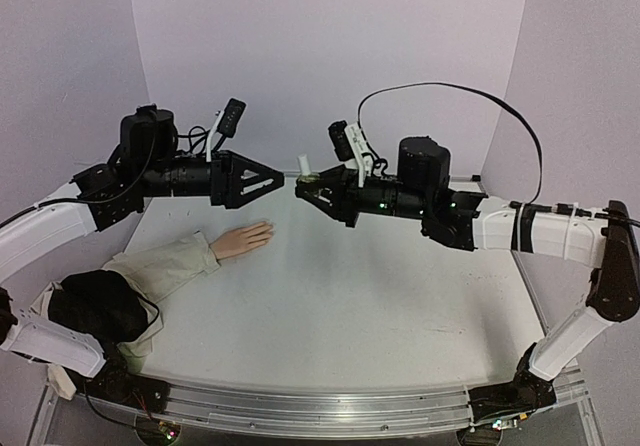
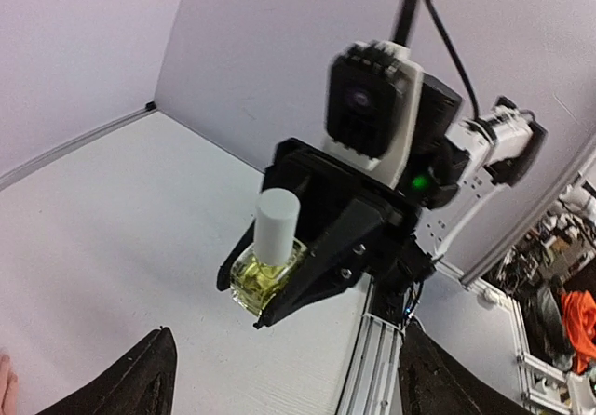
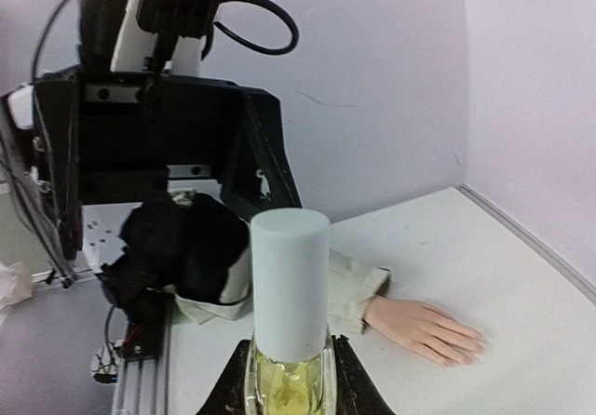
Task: Paint the nails
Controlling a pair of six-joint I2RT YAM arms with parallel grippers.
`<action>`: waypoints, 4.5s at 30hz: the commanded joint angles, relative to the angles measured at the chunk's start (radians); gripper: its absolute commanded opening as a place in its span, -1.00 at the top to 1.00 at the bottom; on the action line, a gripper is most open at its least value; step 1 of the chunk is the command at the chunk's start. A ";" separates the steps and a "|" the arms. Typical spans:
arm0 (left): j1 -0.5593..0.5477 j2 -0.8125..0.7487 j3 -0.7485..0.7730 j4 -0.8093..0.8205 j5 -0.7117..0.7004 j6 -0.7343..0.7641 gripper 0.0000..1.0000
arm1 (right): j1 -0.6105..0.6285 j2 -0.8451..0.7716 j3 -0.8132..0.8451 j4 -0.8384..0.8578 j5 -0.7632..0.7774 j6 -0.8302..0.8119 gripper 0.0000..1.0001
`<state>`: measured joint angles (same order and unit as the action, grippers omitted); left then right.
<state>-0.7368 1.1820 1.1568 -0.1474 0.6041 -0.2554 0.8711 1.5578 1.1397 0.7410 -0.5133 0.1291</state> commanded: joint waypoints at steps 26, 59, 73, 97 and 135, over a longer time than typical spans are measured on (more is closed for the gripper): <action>-0.024 0.189 0.124 -0.001 -0.222 -0.210 0.50 | 0.137 0.126 0.160 -0.102 0.497 -0.233 1.00; 0.056 0.050 0.083 -0.024 0.330 0.138 -0.43 | 0.007 -0.034 0.083 -0.121 -0.158 -0.134 1.00; 0.054 0.121 0.105 -0.032 -0.193 -0.221 -0.37 | 0.068 0.097 0.106 -0.075 0.444 -0.228 1.00; -0.020 0.218 0.125 0.016 -0.185 -0.209 0.72 | 0.130 0.142 0.153 -0.076 0.482 -0.235 1.00; 0.033 0.092 0.115 0.011 -0.066 -0.194 -0.40 | 0.072 0.012 0.035 -0.074 0.273 -0.194 1.00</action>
<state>-0.7048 1.2388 1.2171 -0.1574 0.7696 -0.2489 0.9154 1.5509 1.1542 0.6037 -0.4988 0.0044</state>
